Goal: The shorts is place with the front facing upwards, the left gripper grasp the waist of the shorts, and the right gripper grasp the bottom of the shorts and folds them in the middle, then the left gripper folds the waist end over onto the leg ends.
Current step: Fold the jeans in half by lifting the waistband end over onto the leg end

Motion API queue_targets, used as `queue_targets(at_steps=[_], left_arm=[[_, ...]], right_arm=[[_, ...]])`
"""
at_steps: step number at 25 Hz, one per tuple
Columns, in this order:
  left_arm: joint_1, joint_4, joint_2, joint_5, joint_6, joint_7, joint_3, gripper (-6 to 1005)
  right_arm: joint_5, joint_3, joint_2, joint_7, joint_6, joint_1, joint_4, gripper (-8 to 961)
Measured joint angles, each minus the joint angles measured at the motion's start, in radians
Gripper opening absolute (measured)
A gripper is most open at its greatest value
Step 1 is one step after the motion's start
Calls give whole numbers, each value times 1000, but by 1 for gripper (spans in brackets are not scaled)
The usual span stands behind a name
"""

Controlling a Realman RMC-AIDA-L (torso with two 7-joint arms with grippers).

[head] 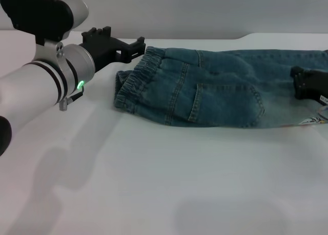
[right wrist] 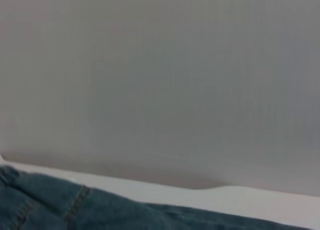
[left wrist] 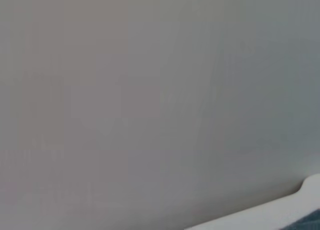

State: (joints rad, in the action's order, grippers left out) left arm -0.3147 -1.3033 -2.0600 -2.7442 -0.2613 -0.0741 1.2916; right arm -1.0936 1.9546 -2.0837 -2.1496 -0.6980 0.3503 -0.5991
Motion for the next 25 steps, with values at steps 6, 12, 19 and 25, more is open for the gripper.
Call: queue_targets(at_steps=[6,12,19,25], left_arm=[[-21,-8,0,0,-91,0,4,847],[-21,-18,-1,0,-103,1,1,847],[-57,-28,-1,1,-232,3,13,846],[-121,9,-4,21,-358,6,55,846]], right_arm=[[119,-20,-4,-190,-3,12,52,-1],[247,-50,-6,-337,-5,20,100,-1],[268,-64,-9,-381,-8,41,137,-1],[273,-71,-9,-382,-13,42,140,-1]])
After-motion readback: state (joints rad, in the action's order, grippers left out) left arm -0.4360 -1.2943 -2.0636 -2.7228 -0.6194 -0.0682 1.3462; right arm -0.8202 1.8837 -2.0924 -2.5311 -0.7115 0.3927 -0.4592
